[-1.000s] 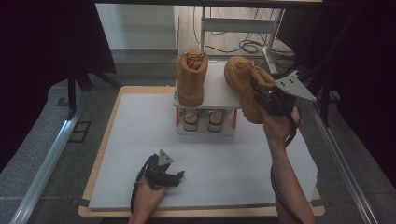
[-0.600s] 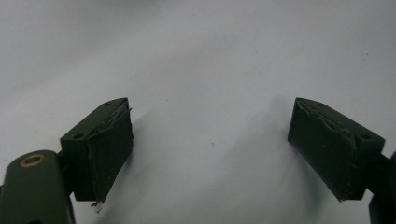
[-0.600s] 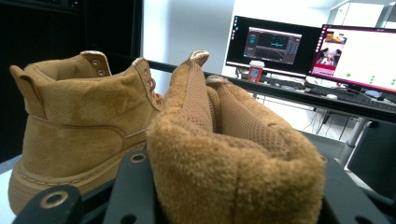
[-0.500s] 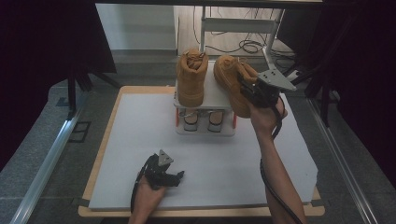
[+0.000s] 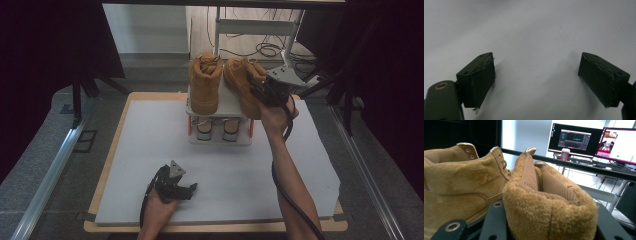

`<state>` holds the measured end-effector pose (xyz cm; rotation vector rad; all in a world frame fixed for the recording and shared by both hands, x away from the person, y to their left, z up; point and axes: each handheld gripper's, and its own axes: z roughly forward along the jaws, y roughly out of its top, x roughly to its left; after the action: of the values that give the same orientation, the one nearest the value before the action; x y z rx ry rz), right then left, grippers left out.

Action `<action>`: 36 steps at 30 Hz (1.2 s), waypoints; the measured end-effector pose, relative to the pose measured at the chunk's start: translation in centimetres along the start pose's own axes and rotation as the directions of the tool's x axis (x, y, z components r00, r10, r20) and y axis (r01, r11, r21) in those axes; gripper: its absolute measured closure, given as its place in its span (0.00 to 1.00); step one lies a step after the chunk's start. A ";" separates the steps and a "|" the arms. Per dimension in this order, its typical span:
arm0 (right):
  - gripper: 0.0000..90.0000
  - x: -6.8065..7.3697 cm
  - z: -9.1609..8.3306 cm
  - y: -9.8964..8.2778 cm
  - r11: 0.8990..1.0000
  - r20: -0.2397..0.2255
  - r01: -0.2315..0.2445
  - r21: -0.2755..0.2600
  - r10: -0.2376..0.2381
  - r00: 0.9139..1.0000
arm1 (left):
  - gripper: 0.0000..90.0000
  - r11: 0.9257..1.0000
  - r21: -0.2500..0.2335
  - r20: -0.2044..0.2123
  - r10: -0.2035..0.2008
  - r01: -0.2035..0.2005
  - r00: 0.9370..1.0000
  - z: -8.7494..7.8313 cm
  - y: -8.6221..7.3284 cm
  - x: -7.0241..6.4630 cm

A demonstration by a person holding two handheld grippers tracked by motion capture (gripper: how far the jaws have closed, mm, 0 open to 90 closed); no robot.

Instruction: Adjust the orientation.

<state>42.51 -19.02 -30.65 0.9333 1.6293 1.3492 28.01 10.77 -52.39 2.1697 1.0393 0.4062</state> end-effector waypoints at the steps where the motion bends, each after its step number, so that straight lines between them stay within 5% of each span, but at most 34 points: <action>1: 0.63 0.0 0.3 0.0 1.000 0.001 -0.004 0.001 0.004 1.000 | 0.16 1.000 0.000 0.000 -0.001 0.001 1.000 0.0 0.0 0.0; 14: 0.60 0.3 2.3 -0.3 1.000 -0.011 -0.005 0.010 0.005 1.000 | 0.16 1.000 0.003 -0.001 0.001 -0.001 1.000 0.0 0.0 0.0; 28: 0.15 0.5 2.4 -0.6 0.998 -0.017 0.023 0.052 -0.022 1.000 | 0.16 1.000 -0.001 -0.001 0.000 0.000 1.000 0.0 0.0 0.0; 36: 0.11 -0.2 1.4 -1.2 0.997 -0.062 0.011 0.075 -0.006 0.998 | 0.16 1.000 -0.001 -0.001 0.000 0.000 1.000 0.0 0.0 0.0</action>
<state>43.79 -18.81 -31.95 0.9360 1.7390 1.3303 27.98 10.75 -52.39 2.1693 1.0390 0.4077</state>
